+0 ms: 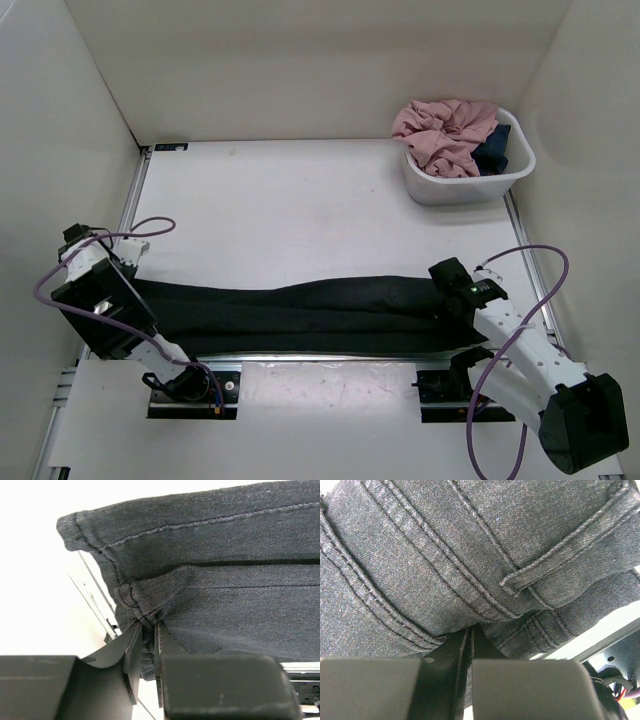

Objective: Fold and stack the trousers
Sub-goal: Fold the trousers

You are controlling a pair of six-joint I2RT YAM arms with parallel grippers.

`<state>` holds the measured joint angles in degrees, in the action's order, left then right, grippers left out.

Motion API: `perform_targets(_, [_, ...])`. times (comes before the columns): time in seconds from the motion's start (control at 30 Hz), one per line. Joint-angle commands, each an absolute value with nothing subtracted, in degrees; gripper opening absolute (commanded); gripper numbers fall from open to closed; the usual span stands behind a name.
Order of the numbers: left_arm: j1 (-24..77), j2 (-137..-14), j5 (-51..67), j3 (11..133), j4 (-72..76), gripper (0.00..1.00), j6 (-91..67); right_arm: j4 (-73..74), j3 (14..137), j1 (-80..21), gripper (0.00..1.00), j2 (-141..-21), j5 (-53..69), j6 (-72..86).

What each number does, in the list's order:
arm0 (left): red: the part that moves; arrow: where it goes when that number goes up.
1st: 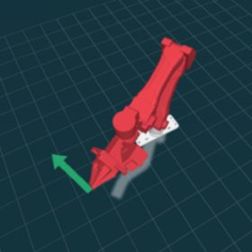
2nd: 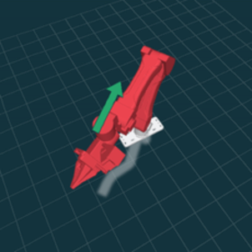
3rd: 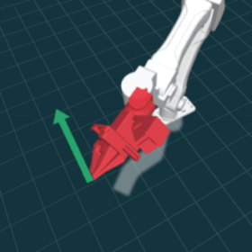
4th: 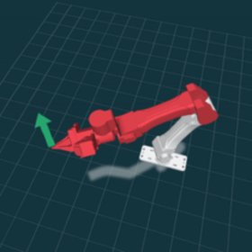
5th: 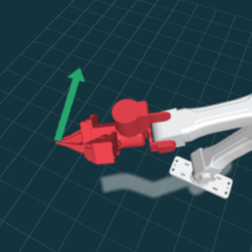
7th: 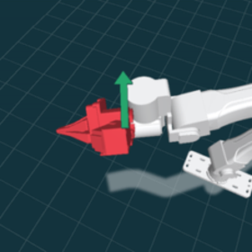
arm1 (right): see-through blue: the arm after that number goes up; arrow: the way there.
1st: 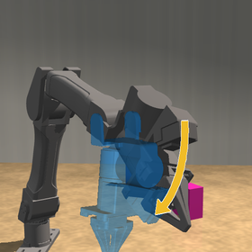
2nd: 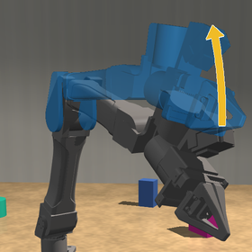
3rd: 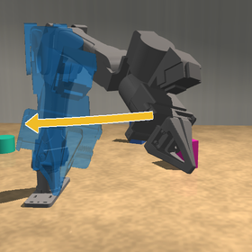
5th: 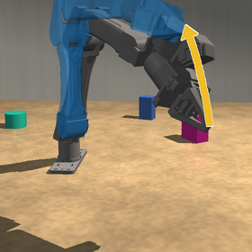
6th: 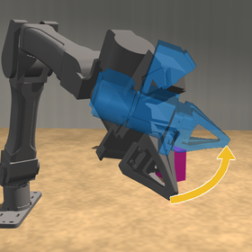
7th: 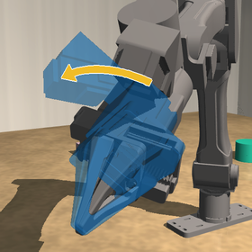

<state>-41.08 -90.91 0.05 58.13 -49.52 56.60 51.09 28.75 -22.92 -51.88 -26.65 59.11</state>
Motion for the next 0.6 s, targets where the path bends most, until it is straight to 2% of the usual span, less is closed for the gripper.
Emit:
perform_targets(0.0, [-41.3,-86.8,2.3,59.9,-49.1,0.25,56.2,54.1,30.6,-23.1,0.0,-51.6,-29.7,58.1])
perform_targets(0.03, [-41.3,-86.3,2.3,59.9,-49.1,0.23,56.8,54.1,30.6,-23.1,0.0,-51.6,-29.7,58.1])
perform_targets(0.07, [-41.3,-86.3,2.3,59.9,-49.1,0.14,56.8,54.1,30.6,-23.1,0.0,-51.6,-29.7,58.1])
perform_targets(0.33, [-41.8,-81.7,9.0,62.6,-48.2,0.14,56.8,55.2,32.3,-23.1,0.0,-51.6,-32.7,58.1])
perform_targets(0.57, [-43.7,-76.5,14.1,66.3,-44.9,0.14,57.8,59.8,43.9,-21.4,0.0,-51.6,-39.8,58.1])
